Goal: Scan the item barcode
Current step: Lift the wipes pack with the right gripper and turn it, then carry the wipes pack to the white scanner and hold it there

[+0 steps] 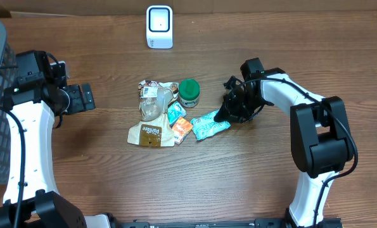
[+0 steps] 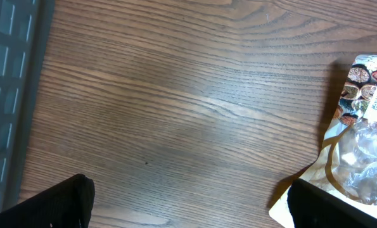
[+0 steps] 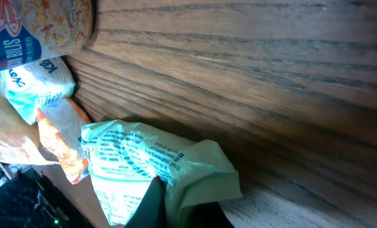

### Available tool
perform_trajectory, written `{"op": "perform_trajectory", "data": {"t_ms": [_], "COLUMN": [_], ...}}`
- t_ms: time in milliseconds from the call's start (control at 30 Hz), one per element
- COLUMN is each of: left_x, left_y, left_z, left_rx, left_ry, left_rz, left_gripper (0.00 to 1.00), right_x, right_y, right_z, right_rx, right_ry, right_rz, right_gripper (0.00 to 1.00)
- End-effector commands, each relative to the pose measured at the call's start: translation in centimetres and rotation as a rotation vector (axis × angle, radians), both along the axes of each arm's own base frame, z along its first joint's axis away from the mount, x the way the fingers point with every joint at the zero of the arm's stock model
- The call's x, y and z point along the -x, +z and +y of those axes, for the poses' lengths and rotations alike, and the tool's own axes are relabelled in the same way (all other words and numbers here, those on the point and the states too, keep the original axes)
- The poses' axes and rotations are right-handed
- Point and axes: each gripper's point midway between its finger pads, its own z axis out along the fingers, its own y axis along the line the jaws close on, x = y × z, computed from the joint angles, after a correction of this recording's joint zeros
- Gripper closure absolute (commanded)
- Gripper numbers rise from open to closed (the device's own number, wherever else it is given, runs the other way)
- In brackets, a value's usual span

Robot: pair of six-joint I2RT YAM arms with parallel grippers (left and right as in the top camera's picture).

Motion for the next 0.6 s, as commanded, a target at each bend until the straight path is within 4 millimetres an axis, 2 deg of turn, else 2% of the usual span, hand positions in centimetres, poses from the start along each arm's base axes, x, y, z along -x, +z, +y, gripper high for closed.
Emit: {"op": "perform_trajectory", "data": {"t_ms": [0, 100, 300, 467, 567], "left_x": [-0.2, -0.2, -0.2, -0.2, -0.2], "left_y": [0.2, 0.2, 0.2, 0.2, 0.2], "left_z": [0.0, 0.0, 0.0, 0.0, 0.0], "left_rx": [0.011, 0.011, 0.011, 0.011, 0.011], "left_ry": [0.014, 0.014, 0.014, 0.014, 0.014], "left_rz": [-0.01, -0.01, -0.01, -0.01, -0.01], "left_gripper": [0.0, 0.01, 0.01, 0.0, 0.0], "right_x": [0.0, -0.5, -1.0, 0.0, 0.7], "right_y": [0.0, 2.0, 10.0, 16.7, 19.6], "right_z": [-0.5, -0.5, -1.3, -1.8, -1.9], "right_rx": [0.003, -0.041, -0.125, -0.152, -0.166], "right_ry": [-0.01, -0.023, -0.041, -0.055, -0.07], "right_rz": [0.007, -0.028, -0.193, -0.347, -0.414], "right_gripper": [0.96, 0.96, 0.96, 0.96, 0.96]}}
